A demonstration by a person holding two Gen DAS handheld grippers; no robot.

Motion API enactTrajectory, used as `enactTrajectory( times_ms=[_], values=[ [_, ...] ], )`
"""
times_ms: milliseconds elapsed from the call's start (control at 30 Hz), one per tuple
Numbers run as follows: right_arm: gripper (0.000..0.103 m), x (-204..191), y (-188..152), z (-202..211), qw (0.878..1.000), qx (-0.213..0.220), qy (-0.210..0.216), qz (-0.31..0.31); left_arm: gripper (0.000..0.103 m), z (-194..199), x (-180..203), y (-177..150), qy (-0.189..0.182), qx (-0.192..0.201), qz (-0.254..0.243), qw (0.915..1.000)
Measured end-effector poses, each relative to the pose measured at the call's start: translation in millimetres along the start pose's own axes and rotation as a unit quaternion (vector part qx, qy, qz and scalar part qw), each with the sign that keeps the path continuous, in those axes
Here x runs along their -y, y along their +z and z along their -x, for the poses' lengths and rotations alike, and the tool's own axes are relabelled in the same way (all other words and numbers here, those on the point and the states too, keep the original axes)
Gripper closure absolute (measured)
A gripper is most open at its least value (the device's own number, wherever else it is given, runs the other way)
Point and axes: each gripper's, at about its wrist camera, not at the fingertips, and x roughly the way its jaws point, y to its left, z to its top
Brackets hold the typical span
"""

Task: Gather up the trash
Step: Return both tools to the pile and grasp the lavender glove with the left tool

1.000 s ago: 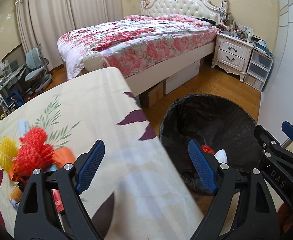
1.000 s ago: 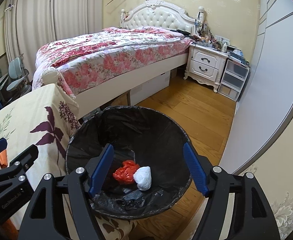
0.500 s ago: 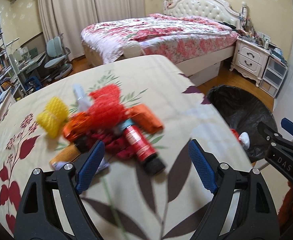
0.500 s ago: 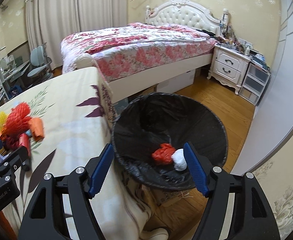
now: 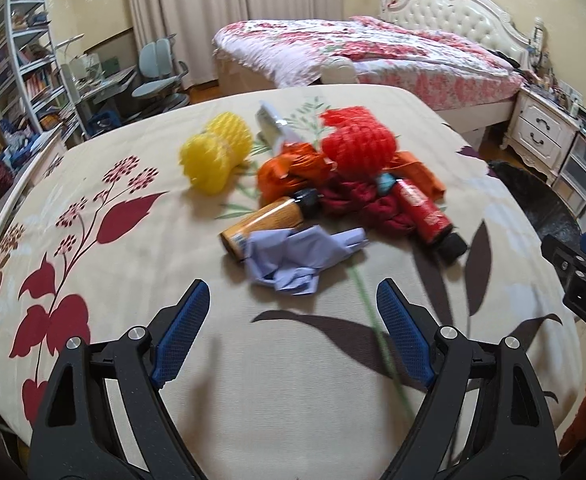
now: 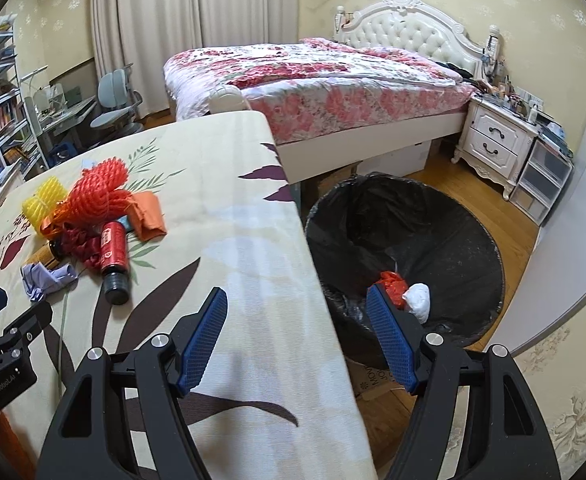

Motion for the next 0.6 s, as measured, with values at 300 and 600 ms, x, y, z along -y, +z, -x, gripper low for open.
enactTrajectory(
  times_ms=[300,600],
  values=[
    [0.033,-11,-2,-5,1.000,-0.008,0.003,0.007,0.020,-18,-4,6,-0.029,-0.025,0.010,0.9992],
    [0.033,-11,-4,-10,1.000,-0.011,0.006,0.004,0.049,-25,-1,9,-0.043,-0.029,0.005,0.9986]
  ],
)
